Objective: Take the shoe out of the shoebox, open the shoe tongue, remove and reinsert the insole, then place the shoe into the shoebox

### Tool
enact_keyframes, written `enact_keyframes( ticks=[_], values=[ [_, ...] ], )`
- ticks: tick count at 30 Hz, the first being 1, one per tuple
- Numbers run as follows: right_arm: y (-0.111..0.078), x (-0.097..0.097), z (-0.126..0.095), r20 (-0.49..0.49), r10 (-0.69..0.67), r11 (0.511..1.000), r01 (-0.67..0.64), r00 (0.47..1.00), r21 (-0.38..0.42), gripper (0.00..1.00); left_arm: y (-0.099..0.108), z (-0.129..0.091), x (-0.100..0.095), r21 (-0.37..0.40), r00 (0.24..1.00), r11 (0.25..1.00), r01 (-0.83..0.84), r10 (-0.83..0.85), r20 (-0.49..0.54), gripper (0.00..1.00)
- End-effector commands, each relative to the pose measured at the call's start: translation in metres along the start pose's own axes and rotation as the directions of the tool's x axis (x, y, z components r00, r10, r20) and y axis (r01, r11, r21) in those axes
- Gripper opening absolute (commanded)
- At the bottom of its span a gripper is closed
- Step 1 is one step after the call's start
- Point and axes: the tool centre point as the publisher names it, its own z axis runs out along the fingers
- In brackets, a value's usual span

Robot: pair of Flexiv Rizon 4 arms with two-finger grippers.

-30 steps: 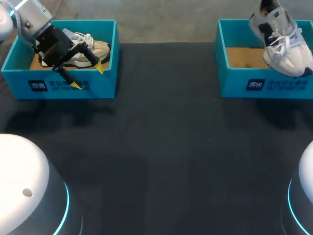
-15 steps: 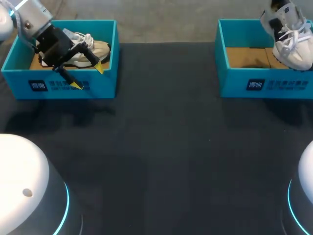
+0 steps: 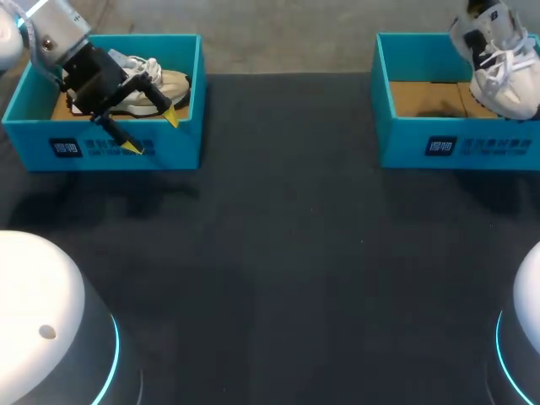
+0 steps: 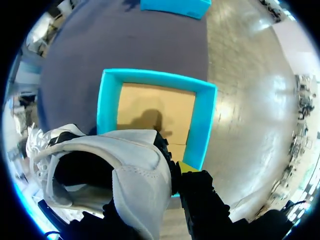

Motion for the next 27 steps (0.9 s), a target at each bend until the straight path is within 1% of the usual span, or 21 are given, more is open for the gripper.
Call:
enact_keyframes(
  ticks=[1,4,5,6,8,9,11,12,13,14,15,16,17,18,19,20,22,23,24,26,27],
  values=[
    [-0.009,-0.014,0.0,-0.049,0.112,0.994,-0.111,0.993,0.016,0.0,-0.001,0.0,0.0,-0.002,1.0,1.0,0.0,0.0,-0.003,1.0],
    [-0.016,-0.014,0.003,-0.076,0.257,0.966,-0.255,0.963,0.035,0.0,-0.001,0.0,0.0,-0.002,1.0,1.0,0.0,0.0,-0.003,1.0],
    [-0.017,-0.014,0.003,-0.077,0.273,0.962,-0.271,0.959,0.035,0.0,-0.001,0.0,0.0,-0.002,1.0,1.0,0.0,0.0,-0.003,1.0],
    [-0.022,-0.011,0.004,-0.09,0.375,0.926,-0.369,0.923,0.074,0.0,-0.001,0.0,0.0,-0.002,1.0,1.0,0.0,0.0,-0.003,1.0],
    [-0.027,-0.007,0.006,-0.099,0.495,0.868,-0.487,0.863,0.093,0.0,-0.001,0.0,0.0,-0.002,1.0,1.0,0.0,0.0,-0.003,1.0],
    [-0.031,-0.005,0.008,-0.112,0.575,0.817,-0.562,0.81,0.13,0.0,-0.001,0.0,0.0,-0.002,1.0,1.0,0.0,0.0,-0.003,1.0],
    [-0.035,0.0,0.009,-0.11,0.64,0.768,-0.629,0.761,0.119,0.0,-0.001,0.0,0.0,-0.002,1.0,1.0,0.0,0.0,-0.003,1.0],
    [-0.04,0.005,0.01,-0.115,0.718,0.696,-0.703,0.687,0.143,0.0,-0.001,0.0,0.0,-0.002,1.0,1.0,0.0,0.0,-0.003,1.0],
    [-0.042,0.009,0.01,-0.106,0.748,0.663,-0.737,0.655,0.132,0.0,-0.001,0.0,0.0,-0.002,1.0,1.0,0.0,0.0,-0.003,1.0],
    [-0.043,0.01,0.009,-0.104,0.761,0.649,-0.75,0.641,0.128,0.0,-0.001,0.0,0.0,-0.002,1.0,1.0,0.0,0.0,-0.003,1.0],
    [-0.047,0.017,0.009,-0.087,0.819,0.574,-0.805,0.568,0.15,0.0,-0.001,0.0,0.0,-0.002,1.0,1.0,0.0,0.0,-0.003,1.0],
    [-0.049,0.021,0.009,-0.08,0.85,0.526,-0.836,0.52,0.156,0.0,-0.001,0.0,0.0,-0.002,1.0,1.0,0.0,0.0,-0.003,1.0],
    [-0.05,0.022,0.009,-0.08,0.858,0.514,-0.844,0.508,0.151,0.0,-0.001,0.0,0.0,-0.002,1.0,1.0,0.0,0.0,-0.003,1.0],
    [-0.052,0.029,0.006,-0.064,0.888,0.46,-0.876,0.456,0.143,0.0,-0.001,0.0,0.0,-0.002,1.0,1.0,0.0,0.0,-0.003,1.0],
    [-0.052,0.033,0.004,-0.044,0.906,0.422,-0.895,0.42,0.148,0.0,-0.001,0.0,0.0,-0.002,1.0,1.0,0.0,0.0,-0.003,1.0],
    [-0.052,0.034,0.004,-0.04,0.91,0.415,-0.898,0.413,0.149,0.0,-0.001,0.0,0.0,-0.002,1.0,1.0,0.0,0.0,-0.003,1.0],
    [-0.054,0.043,0.001,-0.009,0.94,0.338,-0.931,0.341,0.139,0.0,-0.001,0.0,0.0,-0.002,1.0,1.0,0.0,0.0,-0.003,1.0],
    [-0.054,0.045,0.001,-0.007,0.943,0.33,-0.934,0.332,0.137,0.0,-0.001,0.0,0.0,-0.002,1.0,1.0,0.0,0.0,-0.003,1.0],
    [-0.054,0.051,0.0,0.013,0.961,0.274,-0.954,0.278,0.125,0.0,-0.001,0.0,0.0,-0.002,1.0,1.0,0.0,0.0,-0.003,1.0],
    [-0.054,0.054,-0.001,0.02,0.974,0.219,-0.964,0.224,0.149,0.0,-0.001,0.0,0.0,-0.002,1.0,1.0,0.0,0.0,-0.003,1.0],
    [-0.054,0.054,-0.001,0.02,0.974,0.219,-0.964,0.224,0.149,0.0,-0.001,0.0,0.0,-0.002,1.0,1.0,0.0,0.0,-0.003,1.0]
  ],
)
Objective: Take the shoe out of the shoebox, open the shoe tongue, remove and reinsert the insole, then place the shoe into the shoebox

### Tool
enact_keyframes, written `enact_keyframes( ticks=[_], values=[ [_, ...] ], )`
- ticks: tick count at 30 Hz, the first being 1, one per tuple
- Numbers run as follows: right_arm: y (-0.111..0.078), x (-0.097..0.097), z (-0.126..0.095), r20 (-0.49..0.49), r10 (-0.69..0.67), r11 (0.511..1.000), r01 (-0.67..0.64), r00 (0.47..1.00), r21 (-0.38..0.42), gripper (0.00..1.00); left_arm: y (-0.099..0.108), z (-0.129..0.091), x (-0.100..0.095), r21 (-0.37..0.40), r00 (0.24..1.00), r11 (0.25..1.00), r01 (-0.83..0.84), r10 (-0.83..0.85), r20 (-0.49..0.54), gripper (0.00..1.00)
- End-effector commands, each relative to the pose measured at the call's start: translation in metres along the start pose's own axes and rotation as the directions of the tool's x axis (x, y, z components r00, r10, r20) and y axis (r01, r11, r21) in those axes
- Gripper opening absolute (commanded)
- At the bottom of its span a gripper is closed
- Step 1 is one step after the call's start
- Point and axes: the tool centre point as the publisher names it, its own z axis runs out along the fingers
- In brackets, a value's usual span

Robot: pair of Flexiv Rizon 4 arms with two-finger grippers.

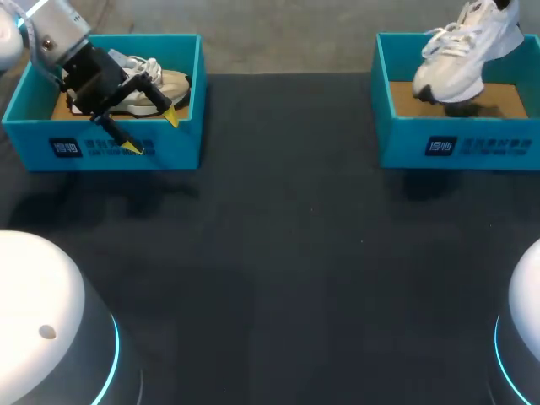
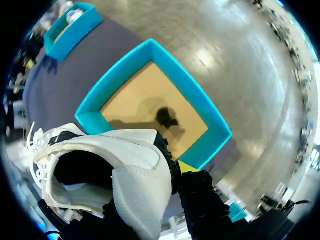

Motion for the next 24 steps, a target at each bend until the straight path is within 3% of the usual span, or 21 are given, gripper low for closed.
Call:
enact_keyframes(
  ticks=[1,15,18,24],
  values=[
    [-0.012,0.01,-0.002,0.034,0.463,0.886,-0.463,0.886,-0.019,0.0,-0.001,0.0,0.0,-0.002,1.0,1.0,0.0,0.0,-0.003,1.0],
    [-0.012,0.01,-0.002,0.034,0.463,0.886,-0.463,0.886,-0.019,0.0,-0.001,0.0,0.0,-0.002,1.0,1.0,0.0,0.0,-0.003,1.0],
    [-0.011,0.006,0.001,0.064,0.545,0.838,-0.545,0.836,-0.018,0.0,-0.001,0.0,0.0,-0.002,1.0,1.0,0.0,0.0,-0.003,1.0],
    [-0.034,0.0,0.021,0.069,0.674,0.739,-0.672,0.736,-0.052,0.0,-0.001,0.0,0.0,-0.002,1.0,1.0,0.0,0.0,-0.003,1.0]
  ],
)
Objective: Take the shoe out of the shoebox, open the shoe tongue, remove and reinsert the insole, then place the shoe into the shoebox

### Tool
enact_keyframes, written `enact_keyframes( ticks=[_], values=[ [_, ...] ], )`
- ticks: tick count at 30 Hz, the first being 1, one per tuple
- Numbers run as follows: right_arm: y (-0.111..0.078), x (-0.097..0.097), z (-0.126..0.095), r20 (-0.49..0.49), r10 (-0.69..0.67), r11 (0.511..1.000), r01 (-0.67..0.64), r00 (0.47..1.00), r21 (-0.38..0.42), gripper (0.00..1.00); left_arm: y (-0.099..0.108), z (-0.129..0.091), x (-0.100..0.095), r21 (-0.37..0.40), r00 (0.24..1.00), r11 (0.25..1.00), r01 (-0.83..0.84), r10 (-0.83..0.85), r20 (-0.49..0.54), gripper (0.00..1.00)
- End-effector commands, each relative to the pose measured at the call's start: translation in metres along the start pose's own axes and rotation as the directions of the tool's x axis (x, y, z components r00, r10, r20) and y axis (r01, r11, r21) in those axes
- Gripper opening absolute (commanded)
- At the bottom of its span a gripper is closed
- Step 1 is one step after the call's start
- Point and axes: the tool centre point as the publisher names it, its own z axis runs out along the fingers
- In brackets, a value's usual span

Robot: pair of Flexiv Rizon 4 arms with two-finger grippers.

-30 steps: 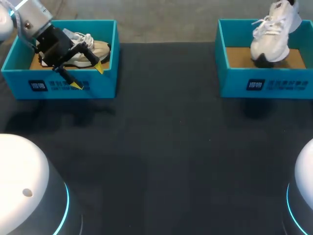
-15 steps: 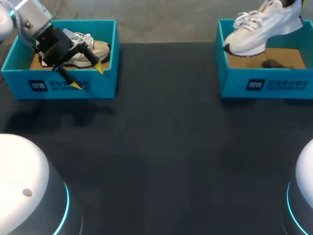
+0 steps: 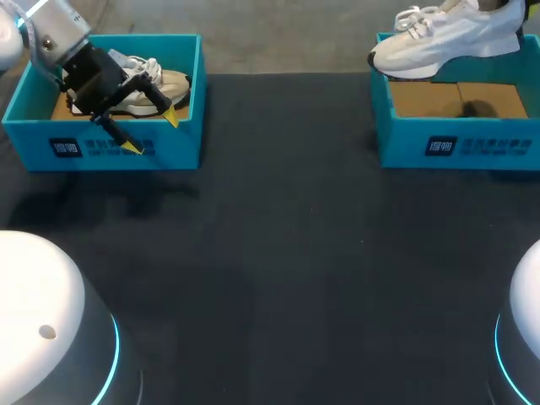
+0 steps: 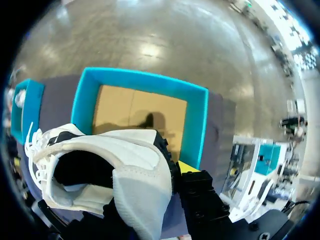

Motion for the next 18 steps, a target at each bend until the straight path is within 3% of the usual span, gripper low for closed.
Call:
enact_keyframes(
  ticks=[1,10,18],
  values=[
    [-0.015,-0.009,0.013,-0.01,0.077,0.996,-0.078,0.997,-0.041,0.0,-0.001,0.0,0.0,-0.002,1.0,1.0,0.0,0.0,-0.003,1.0],
    [-0.028,-0.024,0.029,-0.018,0.158,0.987,-0.158,0.987,-0.039,0.0,-0.001,0.0,0.0,-0.002,1.0,1.0,0.0,0.0,-0.003,1.0],
    [-0.043,-0.024,0.04,-0.026,0.197,0.979,-0.198,0.98,-0.046,0.0,-0.001,0.0,0.0,-0.002,1.0,1.0,0.0,0.0,-0.003,1.0]
  ],
)
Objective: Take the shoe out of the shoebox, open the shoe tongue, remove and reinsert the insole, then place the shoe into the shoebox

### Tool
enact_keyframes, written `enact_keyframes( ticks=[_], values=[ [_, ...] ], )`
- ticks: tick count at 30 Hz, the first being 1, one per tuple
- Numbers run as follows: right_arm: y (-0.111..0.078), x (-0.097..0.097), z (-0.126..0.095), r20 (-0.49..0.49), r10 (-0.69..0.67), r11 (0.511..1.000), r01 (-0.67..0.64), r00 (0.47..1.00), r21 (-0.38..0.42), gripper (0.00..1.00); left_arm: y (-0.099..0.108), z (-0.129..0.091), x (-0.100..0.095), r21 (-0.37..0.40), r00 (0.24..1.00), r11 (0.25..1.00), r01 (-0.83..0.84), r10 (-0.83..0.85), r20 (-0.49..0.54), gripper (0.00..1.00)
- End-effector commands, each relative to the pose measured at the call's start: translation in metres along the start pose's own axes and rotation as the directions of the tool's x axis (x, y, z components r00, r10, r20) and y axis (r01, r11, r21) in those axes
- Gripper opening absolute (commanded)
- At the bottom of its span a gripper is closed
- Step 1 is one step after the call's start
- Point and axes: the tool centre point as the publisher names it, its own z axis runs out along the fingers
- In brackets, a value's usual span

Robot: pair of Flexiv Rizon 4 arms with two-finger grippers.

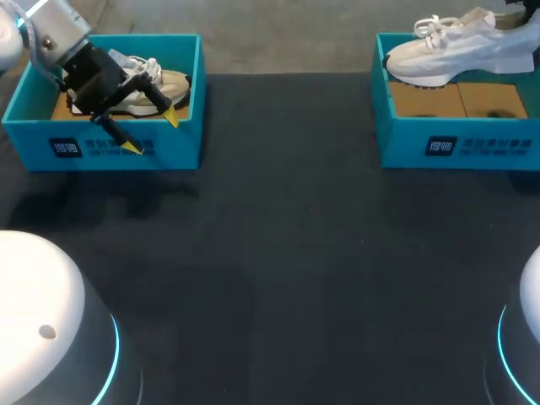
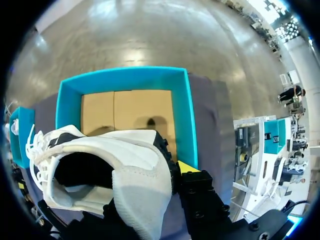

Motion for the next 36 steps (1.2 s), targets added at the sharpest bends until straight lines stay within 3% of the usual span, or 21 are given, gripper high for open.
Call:
enact_keyframes(
  ticks=[1,11,36],
  values=[
    [-0.013,-0.001,0.009,-0.012,0.025,0.999,-0.026,1.0,-0.027,0.0,-0.001,0.0,0.0,-0.002,1.0,1.0,0.0,0.0,-0.003,1.0],
    [-0.019,0.0,0.038,-0.014,0.083,0.996,-0.083,0.996,-0.034,0.0,-0.001,0.0,0.0,-0.002,1.0,1.0,0.0,0.0,-0.003,1.0],
    [-0.027,-0.011,0.074,-0.048,0.097,0.995,-0.098,0.994,-0.023,0.0,-0.001,0.0,0.0,-0.002,1.0,1.0,0.0,0.0,-0.003,1.0]
  ],
)
